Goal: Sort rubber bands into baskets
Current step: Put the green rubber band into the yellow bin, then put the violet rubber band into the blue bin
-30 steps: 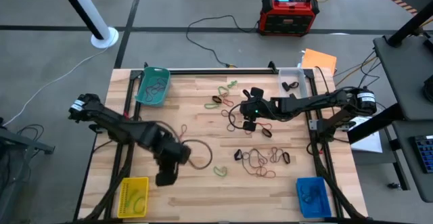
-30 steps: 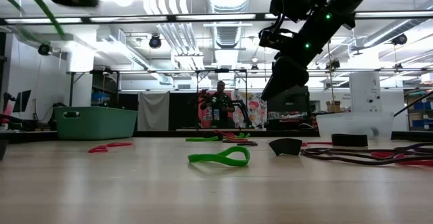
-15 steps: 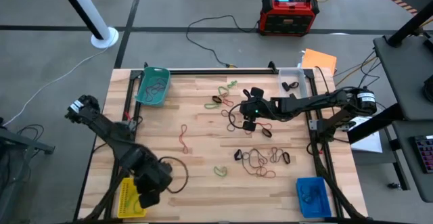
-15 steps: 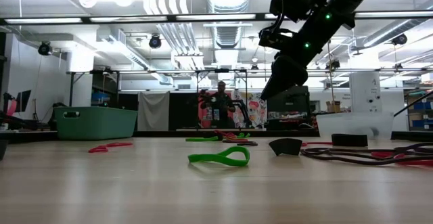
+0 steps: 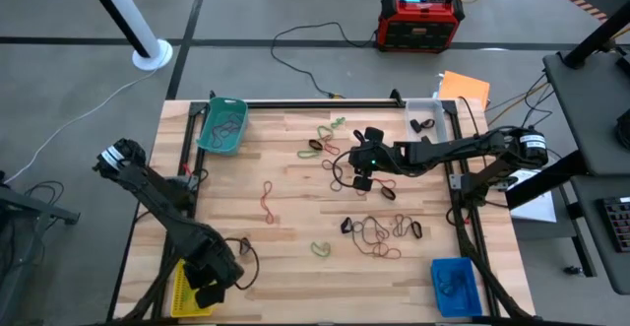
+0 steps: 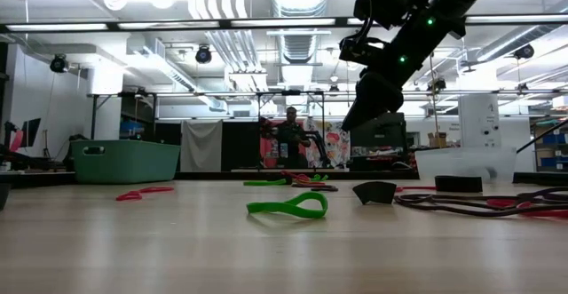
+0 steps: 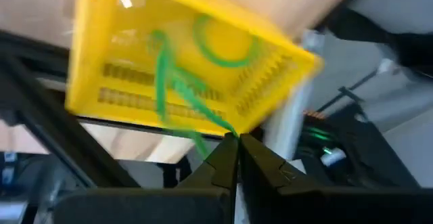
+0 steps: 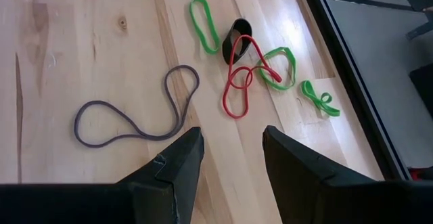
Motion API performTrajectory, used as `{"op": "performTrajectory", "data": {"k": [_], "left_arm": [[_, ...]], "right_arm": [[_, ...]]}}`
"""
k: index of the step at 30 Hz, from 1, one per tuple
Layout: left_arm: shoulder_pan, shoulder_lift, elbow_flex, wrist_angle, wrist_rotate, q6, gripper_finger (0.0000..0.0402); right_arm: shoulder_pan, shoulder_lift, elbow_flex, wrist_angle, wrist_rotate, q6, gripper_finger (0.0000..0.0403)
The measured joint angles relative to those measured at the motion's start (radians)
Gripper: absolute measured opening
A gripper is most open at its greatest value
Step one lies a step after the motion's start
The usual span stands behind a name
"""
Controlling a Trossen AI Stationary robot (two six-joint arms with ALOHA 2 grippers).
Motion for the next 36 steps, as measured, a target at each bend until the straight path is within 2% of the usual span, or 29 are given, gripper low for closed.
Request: {"op": "performTrajectory", "data": {"k": [4,8,21,25,27,29,33,36], "left_arm": [[-0.001,0.000,-0.100,-0.006,0.011,-0.085,0.0000],[0.000,0.000,-0.130,0.002,0.031,-0.095,0.0007],[0.000,0.000,-0.130,0.035,0.006,-0.087,0.0117],[0.020,0.000,-0.079,0.052,-0.011,-0.078,0.0137],[0.040,0.000,-0.022,0.071,-0.099,-0.044,0.0142],[0.056,0.000,0.054,0.072,-0.271,0.047,0.0143],[0.071,-0.001,0.207,0.079,-0.721,0.366,0.0136],[0.102,-0.002,0.282,0.099,-0.908,0.631,0.0123]], "right_arm": [[0.000,0.000,0.000,0.000,0.000,0.000,0.0150],[0.000,0.000,0.000,0.000,0.000,0.000,0.0150],[0.000,0.000,0.000,0.004,0.000,0.006,0.0150],[0.000,0.000,0.000,0.004,-0.001,0.006,0.0150],[0.000,0.000,0.000,0.007,-0.001,0.006,0.0150],[0.000,0.000,0.000,0.021,-0.016,0.006,0.0150],[0.000,0.000,0.000,0.066,-0.083,-0.002,0.0150],[0.000,0.000,0.000,0.088,-0.126,-0.012,0.0150]]}}
